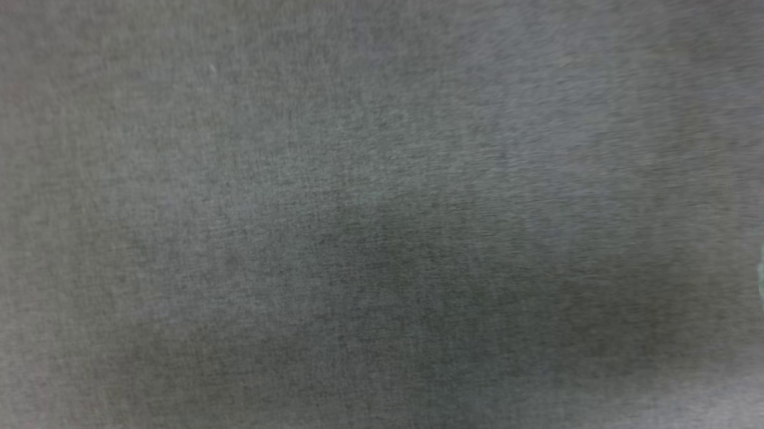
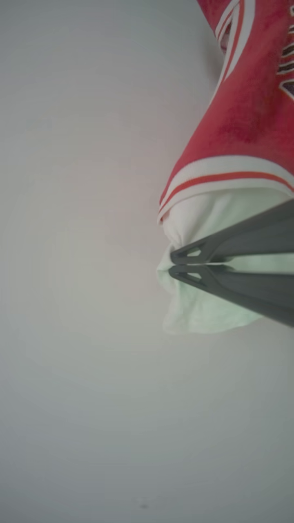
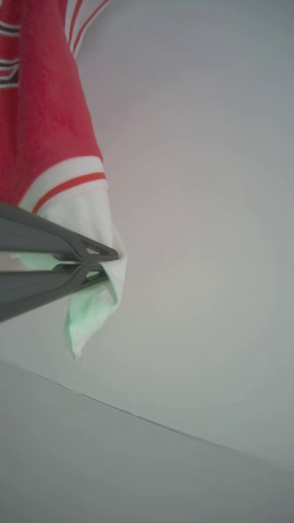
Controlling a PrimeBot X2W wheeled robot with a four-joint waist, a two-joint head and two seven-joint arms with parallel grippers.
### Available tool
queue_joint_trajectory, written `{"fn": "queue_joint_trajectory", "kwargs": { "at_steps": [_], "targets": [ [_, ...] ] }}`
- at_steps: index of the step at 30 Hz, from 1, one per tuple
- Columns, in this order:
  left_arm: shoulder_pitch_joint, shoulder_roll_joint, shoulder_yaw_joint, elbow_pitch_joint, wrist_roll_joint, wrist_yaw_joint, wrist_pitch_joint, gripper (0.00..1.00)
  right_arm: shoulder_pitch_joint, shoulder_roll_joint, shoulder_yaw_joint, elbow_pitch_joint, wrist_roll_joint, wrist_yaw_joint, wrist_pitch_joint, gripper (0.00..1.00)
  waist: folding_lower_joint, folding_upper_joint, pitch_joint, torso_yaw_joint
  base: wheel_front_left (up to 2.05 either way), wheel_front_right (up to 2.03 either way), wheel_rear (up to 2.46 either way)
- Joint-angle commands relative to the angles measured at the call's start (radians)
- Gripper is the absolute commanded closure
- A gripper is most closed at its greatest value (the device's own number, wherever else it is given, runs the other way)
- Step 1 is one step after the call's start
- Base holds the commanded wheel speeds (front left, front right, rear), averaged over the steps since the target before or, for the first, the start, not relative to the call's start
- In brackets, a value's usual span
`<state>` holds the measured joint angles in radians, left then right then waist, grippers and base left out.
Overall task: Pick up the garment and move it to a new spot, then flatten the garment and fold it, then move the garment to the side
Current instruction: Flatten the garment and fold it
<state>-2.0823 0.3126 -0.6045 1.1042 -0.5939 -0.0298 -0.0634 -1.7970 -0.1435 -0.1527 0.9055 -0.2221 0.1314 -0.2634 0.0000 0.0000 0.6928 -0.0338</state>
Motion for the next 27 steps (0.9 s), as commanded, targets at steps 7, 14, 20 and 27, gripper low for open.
{"fn": "queue_joint_trajectory", "kwargs": {
  "at_steps": [7, 14, 20, 27],
  "targets": [
    [0.069, -0.030, 0.013, 0.100, -0.033, -0.032, -0.046, 1.00, 0.078, 0.057, -0.046, 0.013, -0.057, -0.001, -0.001, 1.00, 0.0000, 0.0000, -0.004, 0.050, 0.00, 0.00, 0.00],
    [0.208, -0.040, 0.008, 0.152, -0.061, -0.055, -0.021, 1.00, 0.157, 0.061, 0.025, 0.140, 0.028, -0.001, -0.001, 1.00, 0.0000, 0.0000, -0.128, 0.057, 0.00, 0.00, 0.00],
    [0.432, -0.038, 0.006, 0.174, -0.093, -0.068, 0.032, 1.00, 0.302, 0.058, 0.160, 0.289, 0.179, -0.001, 0.005, 1.00, 0.0000, 0.0000, -0.313, 0.037, 0.00, 0.00, 0.00],
    [0.706, -0.031, 0.000, 0.181, -0.134, -0.089, 0.054, 1.00, 0.541, 0.062, 0.347, 0.299, 0.404, -0.001, 0.071, 1.00, 0.0000, 0.0000, -0.474, 0.025, 0.00, 0.00, 0.00]
  ]
}}
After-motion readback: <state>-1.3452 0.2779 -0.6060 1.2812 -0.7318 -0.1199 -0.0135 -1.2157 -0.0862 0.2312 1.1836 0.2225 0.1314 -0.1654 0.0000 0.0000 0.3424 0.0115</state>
